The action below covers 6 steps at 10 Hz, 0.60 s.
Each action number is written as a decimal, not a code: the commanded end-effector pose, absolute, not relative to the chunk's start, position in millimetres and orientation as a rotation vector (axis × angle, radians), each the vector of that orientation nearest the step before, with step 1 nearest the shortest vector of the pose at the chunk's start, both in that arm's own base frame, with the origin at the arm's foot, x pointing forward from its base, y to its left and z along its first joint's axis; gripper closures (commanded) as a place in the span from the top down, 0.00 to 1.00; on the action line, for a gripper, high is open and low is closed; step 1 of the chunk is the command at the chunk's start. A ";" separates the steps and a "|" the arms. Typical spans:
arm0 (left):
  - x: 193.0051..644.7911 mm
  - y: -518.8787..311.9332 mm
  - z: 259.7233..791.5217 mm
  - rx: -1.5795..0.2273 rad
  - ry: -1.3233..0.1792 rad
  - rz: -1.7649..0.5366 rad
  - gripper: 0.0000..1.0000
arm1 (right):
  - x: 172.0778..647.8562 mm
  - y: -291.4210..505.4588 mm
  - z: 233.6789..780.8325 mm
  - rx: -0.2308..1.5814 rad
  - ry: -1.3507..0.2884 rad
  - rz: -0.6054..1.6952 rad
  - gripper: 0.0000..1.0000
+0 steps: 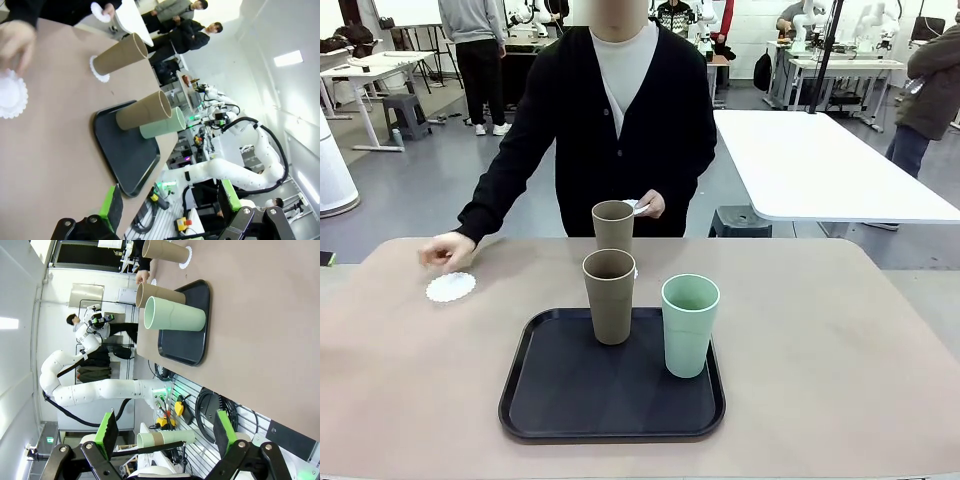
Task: Place coasters on the table and set cups on them.
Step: Take one Reusable plastic cup from the Flat Tray and place it on a coaster set by the human.
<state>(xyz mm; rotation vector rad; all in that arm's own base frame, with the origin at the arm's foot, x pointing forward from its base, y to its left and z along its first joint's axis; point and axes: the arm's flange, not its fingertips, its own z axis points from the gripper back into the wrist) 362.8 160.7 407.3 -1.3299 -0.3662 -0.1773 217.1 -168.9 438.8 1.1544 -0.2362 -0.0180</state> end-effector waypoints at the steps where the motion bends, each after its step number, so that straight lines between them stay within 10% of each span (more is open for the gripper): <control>1: 361.7 161.8 408.8 -1.336 -0.375 -0.183 1.00 | 219.4 -168.7 439.8 1.176 -0.257 -0.006 1.00; 6: 361.7 161.8 408.8 -1.336 -0.375 -0.183 1.00 | 219.4 -168.7 439.8 1.176 -0.257 -0.006 1.00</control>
